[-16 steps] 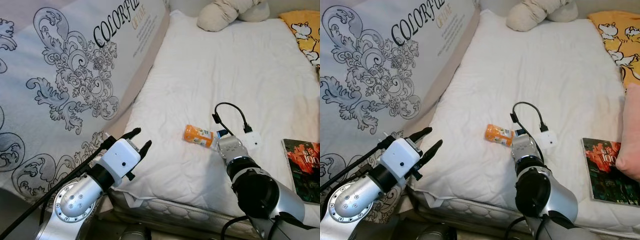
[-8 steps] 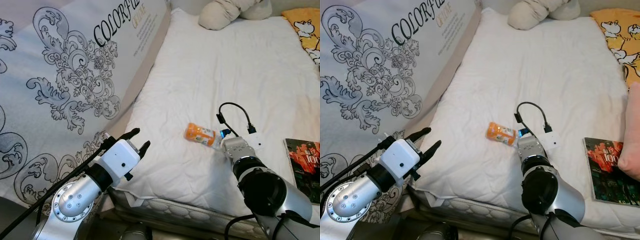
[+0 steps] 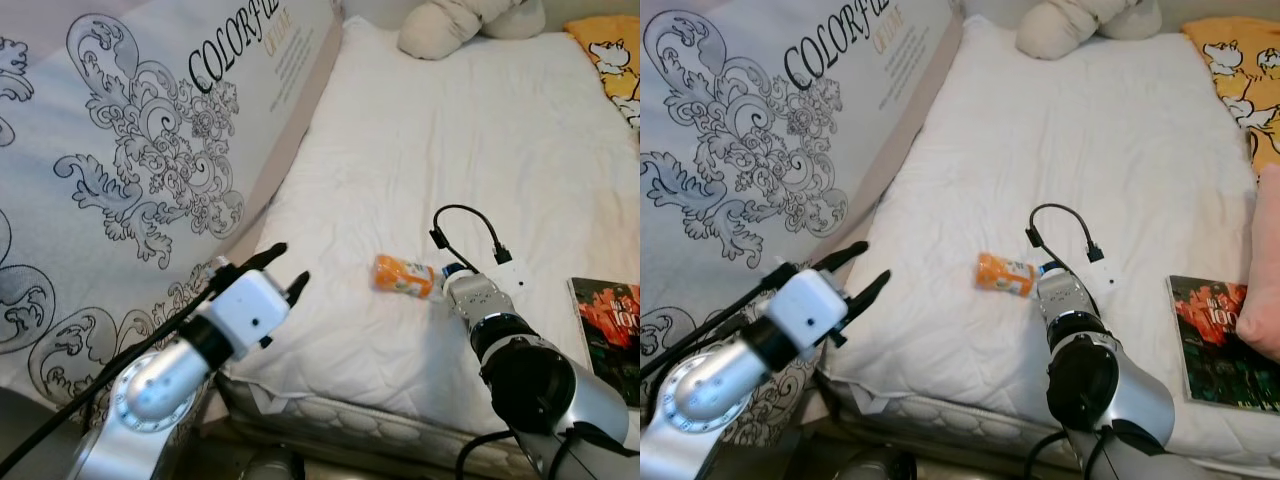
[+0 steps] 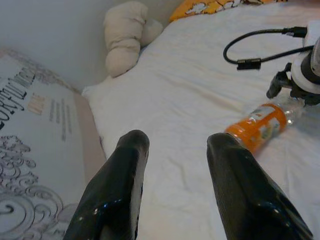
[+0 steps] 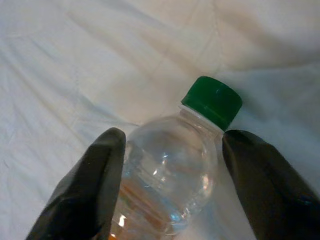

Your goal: Clean up the room

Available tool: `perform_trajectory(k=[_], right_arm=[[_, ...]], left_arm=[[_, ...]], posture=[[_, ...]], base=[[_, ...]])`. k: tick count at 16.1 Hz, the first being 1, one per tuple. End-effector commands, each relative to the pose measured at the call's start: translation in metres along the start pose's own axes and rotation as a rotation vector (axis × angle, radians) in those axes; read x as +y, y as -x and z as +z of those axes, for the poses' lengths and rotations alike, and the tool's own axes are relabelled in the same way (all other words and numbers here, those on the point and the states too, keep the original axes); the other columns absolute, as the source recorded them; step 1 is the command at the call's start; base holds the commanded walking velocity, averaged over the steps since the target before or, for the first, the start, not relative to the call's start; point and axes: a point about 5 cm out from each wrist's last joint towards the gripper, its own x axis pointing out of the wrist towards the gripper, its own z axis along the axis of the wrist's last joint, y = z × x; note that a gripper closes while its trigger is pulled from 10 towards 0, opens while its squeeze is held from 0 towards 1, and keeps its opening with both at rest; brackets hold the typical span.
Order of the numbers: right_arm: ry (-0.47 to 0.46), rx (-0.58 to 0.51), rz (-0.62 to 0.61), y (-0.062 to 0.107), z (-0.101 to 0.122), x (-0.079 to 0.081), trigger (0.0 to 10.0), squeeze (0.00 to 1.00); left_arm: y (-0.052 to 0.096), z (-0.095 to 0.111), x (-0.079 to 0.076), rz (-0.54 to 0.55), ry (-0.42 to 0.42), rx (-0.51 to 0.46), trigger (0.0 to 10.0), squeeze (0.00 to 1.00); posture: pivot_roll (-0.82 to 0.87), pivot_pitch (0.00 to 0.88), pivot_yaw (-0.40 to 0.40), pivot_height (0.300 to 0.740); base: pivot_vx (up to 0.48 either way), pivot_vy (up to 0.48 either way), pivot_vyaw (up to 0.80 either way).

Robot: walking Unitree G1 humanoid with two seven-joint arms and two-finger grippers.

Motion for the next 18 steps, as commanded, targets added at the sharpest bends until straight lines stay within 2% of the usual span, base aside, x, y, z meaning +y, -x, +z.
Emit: perform_trajectory(k=[1, 2, 5, 8, 10, 11, 12, 13, 14, 15, 16, 17, 18], right_arm=[[0.07, -0.01, -0.006, -0.002, -0.001, -0.006, 0.0, 0.0], [0.097, -0.027, 0.011, -0.001, 0.001, -0.003, 0.0, 0.0], [0.275, -0.112, 0.116, 0.003, 0.008, 0.015, 0.0, 0.0], [0.358, -0.158, 0.182, 0.004, 0.012, 0.019, 0.0, 0.0], [0.485, -0.225, 0.278, 0.006, 0.021, 0.023, 0.0, 0.0], [0.506, -0.23, 0.287, 0.006, 0.023, 0.022, 0.0, 0.0], [0.66, -0.289, 0.342, 0.008, 0.024, 0.024, 0.0, 0.0], [0.668, -0.296, 0.37, 0.01, 0.021, 0.025, 0.0, 0.0], [0.655, -0.362, 0.424, 0.016, 0.018, 0.026, 10.0, 0.0], [0.649, -0.412, 0.433, 0.019, 0.019, 0.025, 10.0, 0.0], [0.695, -0.606, 0.352, 0.029, 0.03, 0.008, 10.0, 0.0], [0.767, -0.709, 0.292, 0.042, 0.033, -0.012, 10.0, 0.0], [0.84, -0.768, 0.258, 0.053, 0.03, -0.034, 10.0, 0.0]], left_arm=[[-0.003, -0.001, 0.0, -0.001, -0.01, -0.001, 10.0, 0.0], [-0.005, -0.002, 0.0, 0.001, -0.011, -0.004, 10.0, 0.0], [-0.013, -0.005, 0.001, 0.014, -0.014, -0.013, 10.0, 0.0], [-0.023, -0.004, 0.005, 0.032, -0.018, -0.04, 10.0, 0.0], [-0.035, -0.007, 0.011, 0.057, -0.017, -0.052, 10.0, 0.0], [-0.037, -0.008, 0.012, 0.063, -0.017, -0.056, 10.0, 0.0], [-0.041, -0.008, 0.014, 0.078, -0.018, -0.065, 10.0, 0.0], [-0.044, -0.008, 0.014, 0.078, -0.019, -0.067, 10.0, 0.0], [-0.052, -0.013, 0.016, 0.07, -0.037, -0.061, 10.0, 0.0], [-0.056, -0.018, 0.016, 0.065, -0.037, -0.048, 10.0, 0.0], [-0.072, -0.043, 0.02, 0.061, -0.045, 0.044, 10.0, 0.0], [-0.086, -0.06, 0.026, 0.079, 0.004, 0.099, 10.0, 0.0], [-0.097, -0.072, 0.036, 0.123, 0.047, 0.144, 10.0, 0.0]], posture=[[0.38, 0.083, 0.071, 0.74], [0.37, 0.073, 0.067, 0.74], [0.34, 0.034, 0.06, 0.74], [0.31, 0.0, 0.049, 0.74], [0.26, 0.0, 0.033, 0.74], [0.26, 0.0, 0.033, 0.74], [0.25, 0.0, 0.03, 0.74], [0.23, 0.0, 0.028, 0.74], [0.22, 0.0, 0.026, 0.74], [0.21, 0.0, 0.025, 0.74], [0.19, 0.0, 0.022, 0.74], [0.16, 0.0, 0.028, 0.74], [0.12, 0.0, 0.036, 0.74]], base=[[0.0, 0.0, 0.0], [0.0, 0.0, 0.0], [0.0, 0.0, 0.0], [0.0, 0.0, 0.0], [0.0, 0.0, 0.0], [0.0, 0.0, 0.0], [0.0, 0.0, 0.0], [0.0, 0.0, 0.0], [0.0, 0.0, 0.0], [0.0, 0.0, 0.0], [0.0, 0.0, 0.0], [0.0, 0.0, 0.0], [0.0, 0.0, 0.0]])
